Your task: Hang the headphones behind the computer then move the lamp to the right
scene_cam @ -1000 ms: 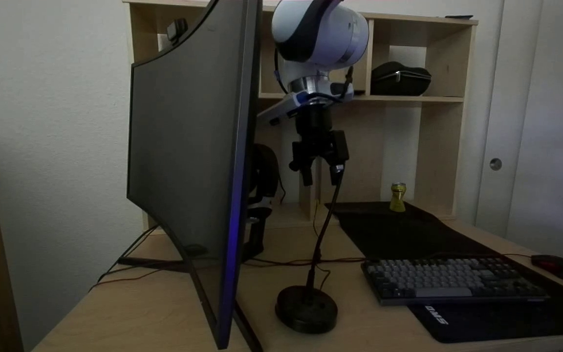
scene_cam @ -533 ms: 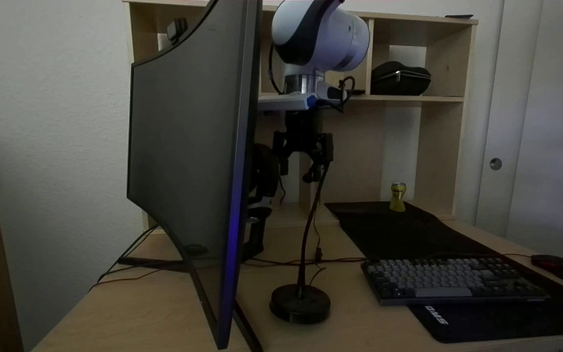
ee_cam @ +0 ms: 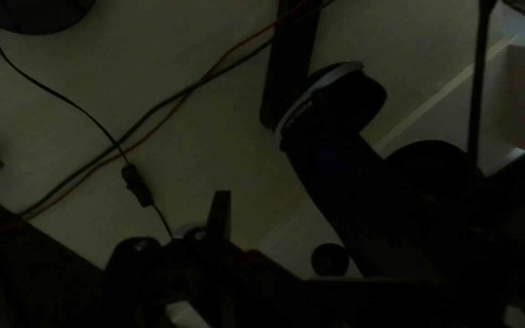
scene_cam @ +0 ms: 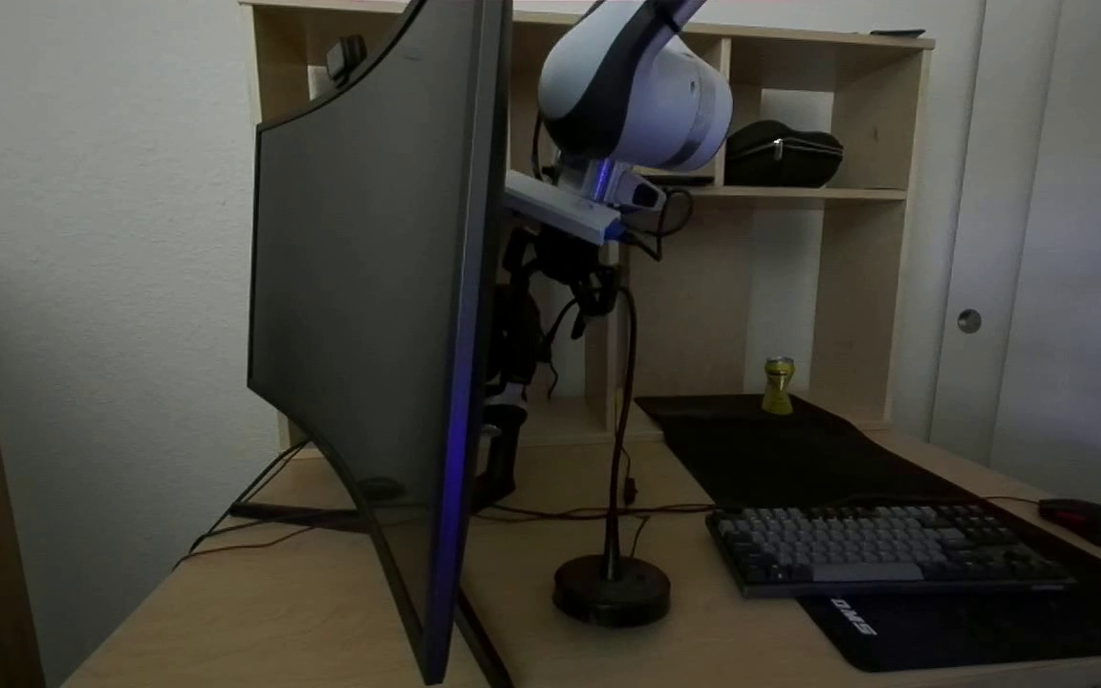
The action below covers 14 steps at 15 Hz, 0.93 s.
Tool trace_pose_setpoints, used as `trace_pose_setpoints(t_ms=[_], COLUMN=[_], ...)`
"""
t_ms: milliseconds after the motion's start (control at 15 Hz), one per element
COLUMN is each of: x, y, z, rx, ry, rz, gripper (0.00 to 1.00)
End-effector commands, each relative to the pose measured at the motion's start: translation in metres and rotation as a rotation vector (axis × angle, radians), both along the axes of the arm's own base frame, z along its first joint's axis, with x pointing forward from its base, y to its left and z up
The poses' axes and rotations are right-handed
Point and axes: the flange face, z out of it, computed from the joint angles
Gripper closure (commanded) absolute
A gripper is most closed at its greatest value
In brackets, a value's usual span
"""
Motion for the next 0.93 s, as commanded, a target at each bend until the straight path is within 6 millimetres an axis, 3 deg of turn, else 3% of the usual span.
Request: trace_pose_setpoints(t_ms=[0, 400, 733, 867], x=[-0.052, -0.144, -0.241, -0.273], y=[0.008, 0.014, -0.015, -0.034], z=[0.064, 0.186, 0.224, 0.25], rx=[0.037, -0.1, -0.316, -0.344], ry=[-0.09, -0.129, 0.052, 0.148], rz=[0.048, -0.037, -0.097, -0.09], gripper=[0.0, 0.0, 0.0, 0.0])
